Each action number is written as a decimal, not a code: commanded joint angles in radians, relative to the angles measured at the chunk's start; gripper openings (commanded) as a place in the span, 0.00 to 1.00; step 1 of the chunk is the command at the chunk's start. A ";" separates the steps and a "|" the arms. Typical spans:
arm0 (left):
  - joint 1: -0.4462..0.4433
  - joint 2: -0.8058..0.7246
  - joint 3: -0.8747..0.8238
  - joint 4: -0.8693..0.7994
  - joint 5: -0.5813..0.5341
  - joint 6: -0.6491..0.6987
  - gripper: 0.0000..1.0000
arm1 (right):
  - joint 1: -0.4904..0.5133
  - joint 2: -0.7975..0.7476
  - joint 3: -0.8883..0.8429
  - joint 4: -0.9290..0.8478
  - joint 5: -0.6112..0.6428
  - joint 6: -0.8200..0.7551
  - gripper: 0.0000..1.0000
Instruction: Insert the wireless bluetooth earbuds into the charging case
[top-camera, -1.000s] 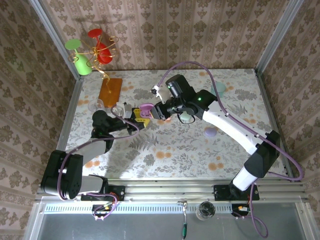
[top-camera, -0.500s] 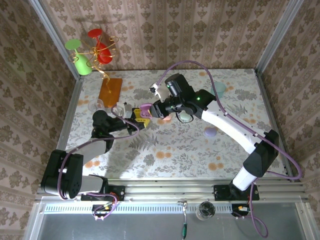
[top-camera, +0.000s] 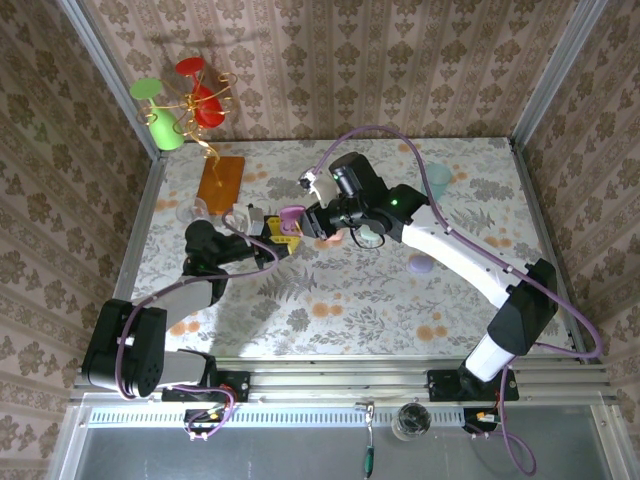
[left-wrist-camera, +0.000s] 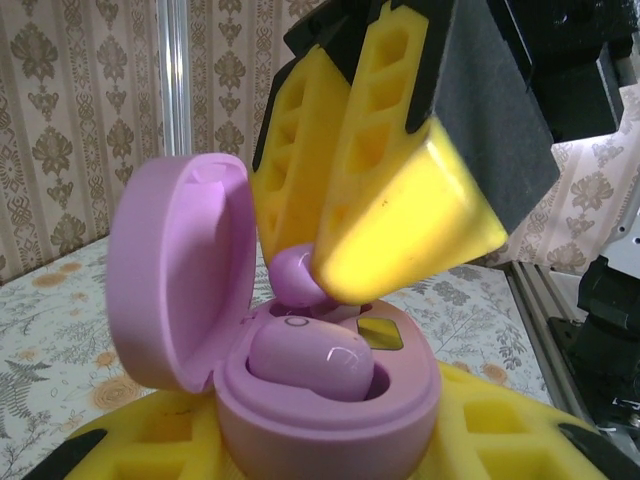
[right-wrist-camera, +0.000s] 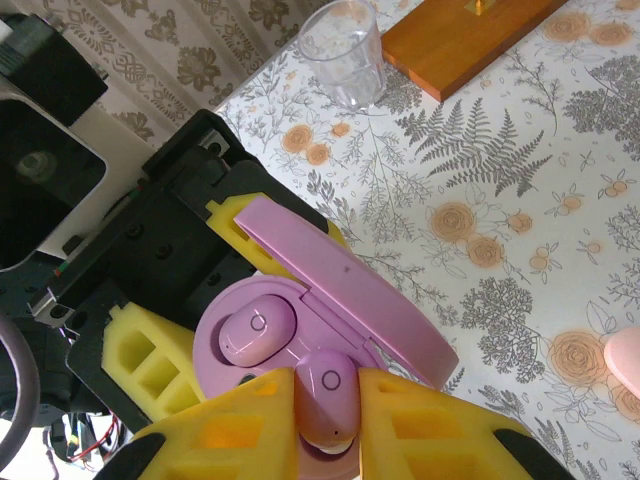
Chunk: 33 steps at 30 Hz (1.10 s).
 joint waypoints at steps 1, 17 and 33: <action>-0.001 -0.010 0.028 0.044 0.010 -0.013 0.30 | 0.006 -0.018 -0.019 0.011 0.026 -0.012 0.23; 0.003 0.000 0.031 0.042 0.010 -0.005 0.30 | 0.006 -0.103 -0.037 0.050 0.031 0.011 0.35; 0.003 -0.033 0.016 0.009 0.012 0.019 0.29 | -0.023 0.032 0.173 -0.090 -0.004 0.092 0.37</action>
